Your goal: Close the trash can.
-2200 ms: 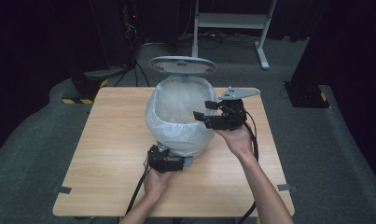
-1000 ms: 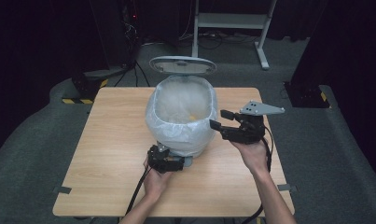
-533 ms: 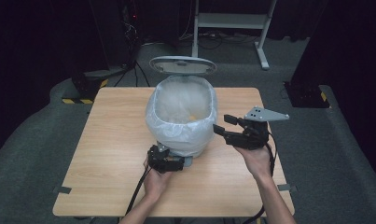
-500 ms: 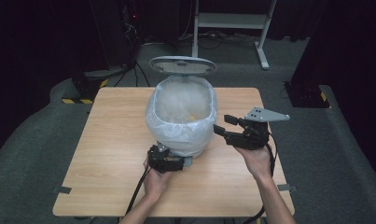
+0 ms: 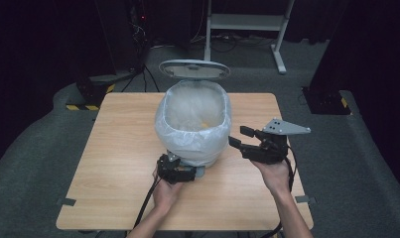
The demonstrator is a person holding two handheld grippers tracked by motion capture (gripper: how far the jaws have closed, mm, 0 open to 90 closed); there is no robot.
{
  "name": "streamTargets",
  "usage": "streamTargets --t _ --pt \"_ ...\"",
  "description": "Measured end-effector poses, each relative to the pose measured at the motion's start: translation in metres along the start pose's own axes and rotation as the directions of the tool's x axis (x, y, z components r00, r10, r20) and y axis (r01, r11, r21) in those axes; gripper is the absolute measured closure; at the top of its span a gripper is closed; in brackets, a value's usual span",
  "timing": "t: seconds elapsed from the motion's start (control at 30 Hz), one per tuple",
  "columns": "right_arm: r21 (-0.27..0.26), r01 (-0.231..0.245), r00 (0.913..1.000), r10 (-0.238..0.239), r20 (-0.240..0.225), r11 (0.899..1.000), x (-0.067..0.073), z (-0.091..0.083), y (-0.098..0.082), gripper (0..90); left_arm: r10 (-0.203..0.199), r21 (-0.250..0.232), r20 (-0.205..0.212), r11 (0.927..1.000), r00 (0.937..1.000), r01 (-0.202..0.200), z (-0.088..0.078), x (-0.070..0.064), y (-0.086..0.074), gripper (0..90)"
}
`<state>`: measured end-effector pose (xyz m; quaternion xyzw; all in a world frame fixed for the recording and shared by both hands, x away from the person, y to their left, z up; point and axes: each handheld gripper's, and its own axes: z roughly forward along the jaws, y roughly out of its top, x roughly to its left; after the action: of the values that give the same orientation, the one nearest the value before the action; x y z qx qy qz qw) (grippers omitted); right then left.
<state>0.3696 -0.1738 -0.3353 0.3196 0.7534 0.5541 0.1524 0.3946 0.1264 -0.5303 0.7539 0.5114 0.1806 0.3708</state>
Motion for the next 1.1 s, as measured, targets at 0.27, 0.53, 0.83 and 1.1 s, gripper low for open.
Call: streamTargets --t 0.27,0.53,0.83,1.1 --pt "0.001 -0.011 0.9999 0.011 -0.001 1.000 -0.001 -0.002 -0.009 41.2 -0.001 0.000 0.000 1.0000 1.0000 0.001 0.000 0.000 0.000 2.1" --pt "0.002 -0.030 0.9995 0.030 0.011 1.000 -0.003 -0.005 -0.022 41.0 -0.001 -0.001 0.000 1.0000 1.0000 0.001 0.000 0.000 0.000 2.1" --pt "0.006 -0.053 0.9983 0.052 0.025 0.999 -0.005 -0.006 -0.040 40.0 -0.002 -0.002 -0.001 1.0000 1.0000 0.002 0.000 0.000 0.000 2.4" --pt "0.009 -0.083 0.9961 0.083 0.028 0.996 -0.008 -0.005 -0.058 39.6 -0.006 -0.004 -0.002 1.0000 1.0000 0.006 0.000 -0.001 0.000 2.5"
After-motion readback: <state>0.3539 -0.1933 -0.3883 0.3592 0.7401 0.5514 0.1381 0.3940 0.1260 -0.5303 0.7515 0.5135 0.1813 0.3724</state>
